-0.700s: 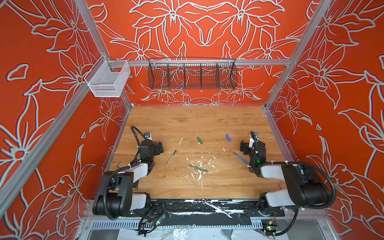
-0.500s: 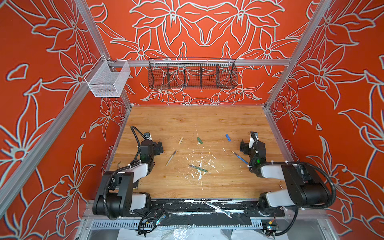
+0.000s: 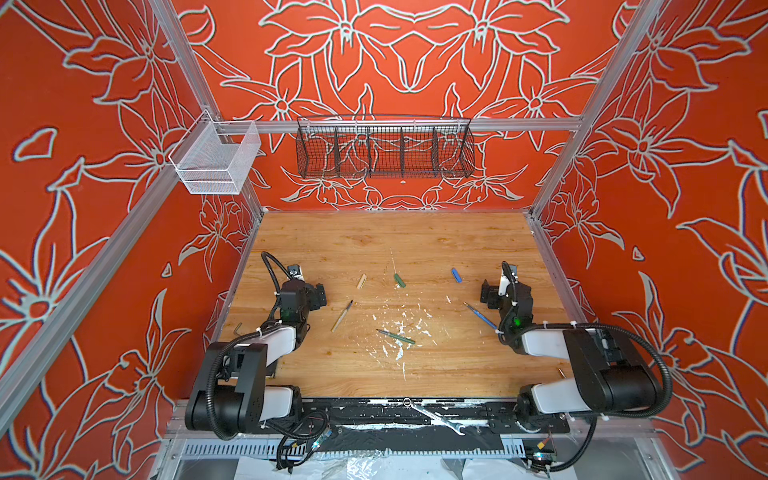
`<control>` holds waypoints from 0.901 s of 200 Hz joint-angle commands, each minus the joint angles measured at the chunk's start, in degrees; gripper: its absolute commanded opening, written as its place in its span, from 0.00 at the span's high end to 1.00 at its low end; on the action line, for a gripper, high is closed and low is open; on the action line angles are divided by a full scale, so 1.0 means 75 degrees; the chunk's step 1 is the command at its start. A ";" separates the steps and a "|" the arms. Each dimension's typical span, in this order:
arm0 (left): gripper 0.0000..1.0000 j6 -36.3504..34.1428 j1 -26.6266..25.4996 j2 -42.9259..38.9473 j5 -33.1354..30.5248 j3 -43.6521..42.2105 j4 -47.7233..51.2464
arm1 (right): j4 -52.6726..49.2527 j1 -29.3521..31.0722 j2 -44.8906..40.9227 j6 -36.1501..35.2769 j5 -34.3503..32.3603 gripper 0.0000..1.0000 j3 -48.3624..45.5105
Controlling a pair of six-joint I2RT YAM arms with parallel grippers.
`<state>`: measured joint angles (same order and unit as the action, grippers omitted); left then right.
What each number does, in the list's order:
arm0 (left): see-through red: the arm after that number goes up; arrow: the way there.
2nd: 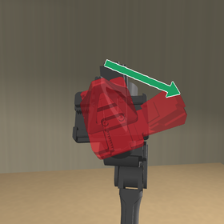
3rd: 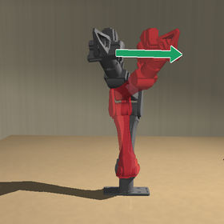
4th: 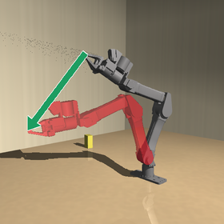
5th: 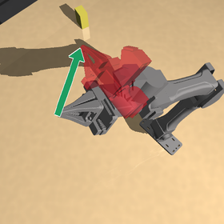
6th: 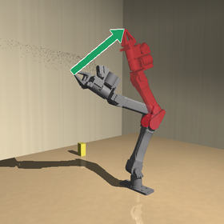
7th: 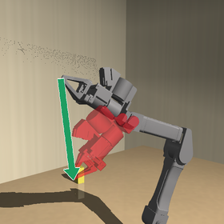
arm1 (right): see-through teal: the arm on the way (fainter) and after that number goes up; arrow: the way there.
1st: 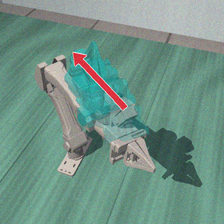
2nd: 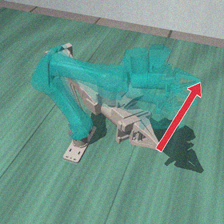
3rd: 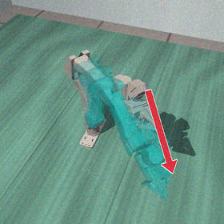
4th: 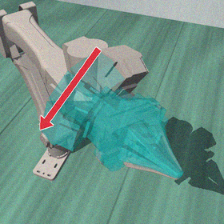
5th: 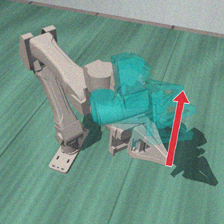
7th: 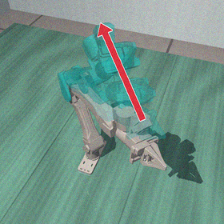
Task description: Insert the pens into the pen caps
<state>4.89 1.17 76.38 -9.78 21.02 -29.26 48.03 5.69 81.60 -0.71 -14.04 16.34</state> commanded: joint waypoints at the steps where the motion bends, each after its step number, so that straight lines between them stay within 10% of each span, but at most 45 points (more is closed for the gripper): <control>1: 0.03 -0.0077 -0.0026 0.0040 0.0046 0.0145 -0.0116 | -0.0117 -0.0031 -0.0052 -0.0032 0.0079 0.03 0.0200; 65: 0.03 -0.0074 -0.0018 0.0033 0.0049 0.0147 -0.0113 | 0.0103 -0.0012 -0.0163 -0.0115 0.0068 0.04 0.0168; 122: 0.03 0.0923 -0.0108 -0.0468 -0.0367 0.2338 0.4036 | -0.4842 0.0167 -0.2148 0.1115 0.1097 0.11 0.2252; 180: 0.03 0.2259 -0.0637 -0.0761 0.1476 0.3364 0.7123 | -0.8910 0.2771 -0.0125 0.1823 0.1946 0.21 0.5716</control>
<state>14.96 -2.04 72.58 -5.15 46.02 10.17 -1.39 18.65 73.65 9.61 -3.95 51.18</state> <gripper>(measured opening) 0.971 0.807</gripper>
